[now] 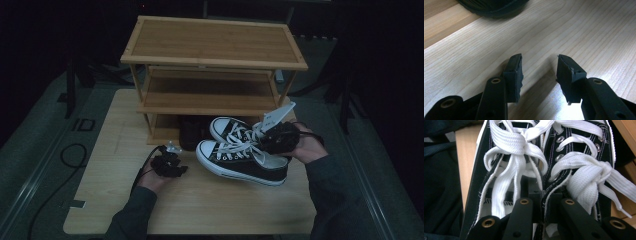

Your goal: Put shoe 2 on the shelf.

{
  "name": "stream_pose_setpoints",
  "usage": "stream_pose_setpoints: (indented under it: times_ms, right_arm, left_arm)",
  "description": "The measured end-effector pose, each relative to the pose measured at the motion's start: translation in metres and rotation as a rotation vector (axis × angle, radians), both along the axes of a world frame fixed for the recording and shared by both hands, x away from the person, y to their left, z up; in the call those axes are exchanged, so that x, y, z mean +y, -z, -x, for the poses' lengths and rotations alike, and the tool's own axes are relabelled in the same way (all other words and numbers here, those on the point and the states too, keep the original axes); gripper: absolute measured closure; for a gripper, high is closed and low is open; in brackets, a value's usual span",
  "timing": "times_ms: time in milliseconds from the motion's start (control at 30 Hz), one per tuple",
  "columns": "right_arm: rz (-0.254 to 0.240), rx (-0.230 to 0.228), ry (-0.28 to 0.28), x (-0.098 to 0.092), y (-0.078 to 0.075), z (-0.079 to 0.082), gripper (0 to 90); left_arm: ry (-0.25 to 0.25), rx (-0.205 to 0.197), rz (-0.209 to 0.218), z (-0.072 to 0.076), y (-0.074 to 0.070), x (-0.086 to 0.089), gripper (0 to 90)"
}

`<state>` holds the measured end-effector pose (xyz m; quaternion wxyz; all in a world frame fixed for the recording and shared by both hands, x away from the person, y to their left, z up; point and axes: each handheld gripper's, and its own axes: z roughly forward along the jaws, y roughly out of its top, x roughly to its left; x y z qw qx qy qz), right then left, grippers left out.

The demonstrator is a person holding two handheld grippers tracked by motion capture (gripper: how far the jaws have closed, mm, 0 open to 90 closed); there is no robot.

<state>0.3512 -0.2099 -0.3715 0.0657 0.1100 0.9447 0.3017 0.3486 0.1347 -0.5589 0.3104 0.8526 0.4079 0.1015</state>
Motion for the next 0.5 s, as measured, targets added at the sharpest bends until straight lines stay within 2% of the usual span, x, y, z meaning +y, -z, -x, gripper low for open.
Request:
stream_pose_setpoints:
  times_ms: [133, 500]
  right_arm:
    - [-0.004, -0.004, -0.027, 0.003, -0.006, -0.001, 85.5]
    - [-0.030, -0.037, -0.046, 0.007, -0.026, -0.005, 85.5]
  left_arm:
    - [0.000, 0.000, -0.001, 0.000, 0.000, 0.000, 56.0]
    - [0.000, 0.001, 0.006, 0.000, 0.000, 0.000, 55.9]
